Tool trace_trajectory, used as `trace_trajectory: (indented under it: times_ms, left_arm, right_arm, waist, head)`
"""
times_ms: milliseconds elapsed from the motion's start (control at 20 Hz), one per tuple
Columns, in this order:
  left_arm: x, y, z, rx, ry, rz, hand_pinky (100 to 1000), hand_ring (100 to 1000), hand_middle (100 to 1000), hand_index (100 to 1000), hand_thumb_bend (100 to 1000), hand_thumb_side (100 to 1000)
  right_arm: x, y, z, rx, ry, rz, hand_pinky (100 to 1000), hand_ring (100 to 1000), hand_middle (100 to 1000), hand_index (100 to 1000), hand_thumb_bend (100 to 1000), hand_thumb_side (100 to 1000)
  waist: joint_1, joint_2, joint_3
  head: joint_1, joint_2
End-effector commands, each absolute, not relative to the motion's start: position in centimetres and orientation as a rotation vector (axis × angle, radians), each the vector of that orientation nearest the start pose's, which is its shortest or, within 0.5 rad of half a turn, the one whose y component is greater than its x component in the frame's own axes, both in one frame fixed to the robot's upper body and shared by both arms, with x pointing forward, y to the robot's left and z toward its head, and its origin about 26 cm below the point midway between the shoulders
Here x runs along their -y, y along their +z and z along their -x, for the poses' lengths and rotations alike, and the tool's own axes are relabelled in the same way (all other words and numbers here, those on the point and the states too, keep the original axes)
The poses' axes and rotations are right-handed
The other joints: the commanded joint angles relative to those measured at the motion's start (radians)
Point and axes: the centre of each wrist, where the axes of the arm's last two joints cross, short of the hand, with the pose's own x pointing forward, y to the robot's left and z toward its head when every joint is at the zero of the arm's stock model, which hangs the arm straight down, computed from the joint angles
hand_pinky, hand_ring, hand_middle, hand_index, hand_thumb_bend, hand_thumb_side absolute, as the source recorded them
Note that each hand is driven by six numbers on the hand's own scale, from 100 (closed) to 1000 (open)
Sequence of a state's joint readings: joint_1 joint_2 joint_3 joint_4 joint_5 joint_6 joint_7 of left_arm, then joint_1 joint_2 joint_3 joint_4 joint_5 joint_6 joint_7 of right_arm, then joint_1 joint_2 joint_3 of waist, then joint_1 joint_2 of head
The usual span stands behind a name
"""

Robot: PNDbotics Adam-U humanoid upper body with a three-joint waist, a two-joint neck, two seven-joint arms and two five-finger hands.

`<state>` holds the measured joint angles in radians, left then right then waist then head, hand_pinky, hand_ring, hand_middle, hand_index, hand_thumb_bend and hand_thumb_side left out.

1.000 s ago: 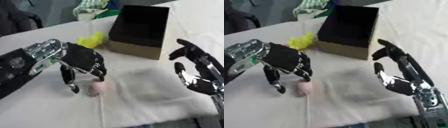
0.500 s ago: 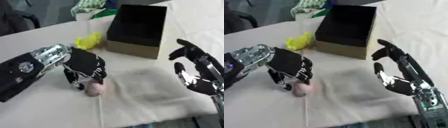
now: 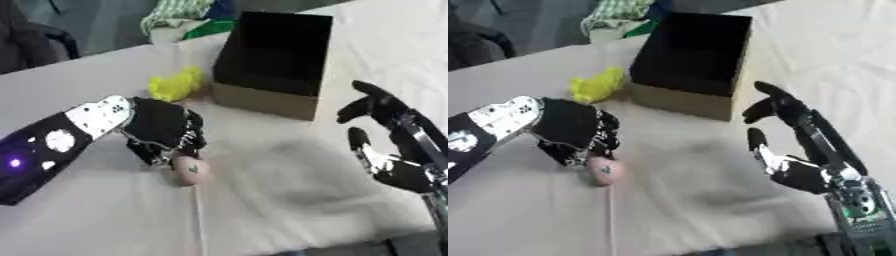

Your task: Pick up objects on the table and place them in the box.

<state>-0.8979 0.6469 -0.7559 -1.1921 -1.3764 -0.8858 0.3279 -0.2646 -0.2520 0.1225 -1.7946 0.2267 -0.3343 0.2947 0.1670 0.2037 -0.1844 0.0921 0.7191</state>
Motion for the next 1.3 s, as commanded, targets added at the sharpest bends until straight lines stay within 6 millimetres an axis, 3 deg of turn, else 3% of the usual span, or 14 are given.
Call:
trace_trajectory:
  times_ms: [50,350,850,1150,1300]
  left_arm:
    - [-24.4,17.8,-44.7,-1.609,2.207,0.602,699,524,500,621,100,245]
    - [-24.3,21.7,-46.9,-1.886,2.038,0.728,696,535,508,618,100,244]
    - [-20.3,28.3,-49.2,-2.359,1.950,0.648,693,534,504,618,100,237]
    - [-18.0,28.2,-50.9,-2.463,2.059,0.574,701,552,532,661,100,221]
    - [-15.9,27.8,-51.2,-2.448,2.102,0.578,706,562,545,675,100,207]
  right_arm:
    - [23.1,13.5,-32.1,2.251,0.938,0.052,827,668,652,1000,100,476]
    - [23.1,13.5,-32.1,2.253,0.927,0.053,827,668,652,1000,100,475]
    - [22.8,13.2,-32.1,2.250,0.915,0.038,827,668,652,1000,100,479]
    - [22.6,13.1,-32.0,2.250,0.913,0.023,827,668,652,1000,100,484]
    - [22.4,13.1,-32.0,2.251,0.913,0.013,827,668,650,1000,100,486]
  waist:
    - [-0.012,-0.014,0.002]
    - [-0.020,-0.012,0.002]
    - [-0.029,-0.010,-0.003]
    - [-0.034,-0.007,-0.010]
    - [-0.035,-0.005,-0.016]
  head:
    - [-0.002,-0.013]
    - [-0.006,-0.027]
    - [-0.012,-0.047]
    - [-0.011,-0.056]
    - [-0.008,-0.056]
